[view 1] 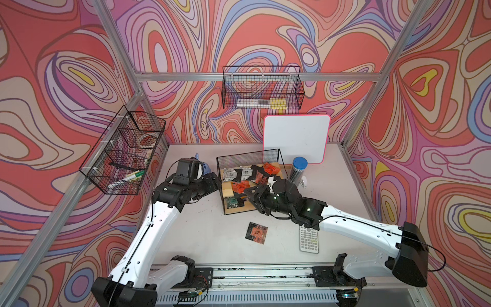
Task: Remove the tea bags from the shelf
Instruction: Pick up the tea bag from the shelf.
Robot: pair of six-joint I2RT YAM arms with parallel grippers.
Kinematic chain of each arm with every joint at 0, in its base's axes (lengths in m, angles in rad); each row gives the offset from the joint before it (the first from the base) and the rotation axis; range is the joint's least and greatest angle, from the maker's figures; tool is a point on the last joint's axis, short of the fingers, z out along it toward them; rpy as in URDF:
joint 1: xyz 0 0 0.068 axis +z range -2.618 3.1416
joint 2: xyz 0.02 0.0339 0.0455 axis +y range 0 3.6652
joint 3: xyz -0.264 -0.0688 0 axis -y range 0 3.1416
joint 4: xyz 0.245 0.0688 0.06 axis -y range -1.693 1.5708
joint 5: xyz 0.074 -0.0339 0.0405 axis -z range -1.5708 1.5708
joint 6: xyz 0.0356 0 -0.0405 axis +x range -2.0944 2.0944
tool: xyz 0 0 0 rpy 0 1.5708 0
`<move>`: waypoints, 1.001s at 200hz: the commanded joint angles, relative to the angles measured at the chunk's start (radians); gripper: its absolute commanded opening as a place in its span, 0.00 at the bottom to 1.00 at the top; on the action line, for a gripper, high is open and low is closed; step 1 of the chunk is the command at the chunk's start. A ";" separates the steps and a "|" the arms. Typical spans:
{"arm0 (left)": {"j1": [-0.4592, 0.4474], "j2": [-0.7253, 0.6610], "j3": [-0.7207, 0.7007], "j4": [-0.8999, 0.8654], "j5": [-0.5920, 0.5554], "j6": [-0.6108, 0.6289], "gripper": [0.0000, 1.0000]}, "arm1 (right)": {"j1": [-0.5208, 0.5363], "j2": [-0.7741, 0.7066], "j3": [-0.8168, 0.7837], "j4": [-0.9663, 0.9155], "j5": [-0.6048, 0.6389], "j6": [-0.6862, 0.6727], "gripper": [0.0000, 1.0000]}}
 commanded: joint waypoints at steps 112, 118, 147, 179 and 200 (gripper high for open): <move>0.154 0.082 -0.228 0.282 0.297 -0.136 0.78 | 0.005 0.001 -0.056 0.060 0.034 0.096 0.50; 0.156 0.098 -0.221 0.288 0.314 -0.120 0.78 | 0.005 0.004 -0.056 0.061 0.032 0.096 0.50; 0.184 0.144 -0.226 0.318 0.400 -0.075 0.77 | 0.006 0.008 -0.055 0.061 0.026 0.104 0.50; 0.185 0.152 -0.239 0.331 0.429 -0.036 0.73 | 0.004 0.015 -0.058 0.069 0.025 0.117 0.50; 0.187 0.147 -0.248 0.324 0.422 -0.016 0.73 | 0.005 0.021 -0.064 0.074 0.024 0.131 0.50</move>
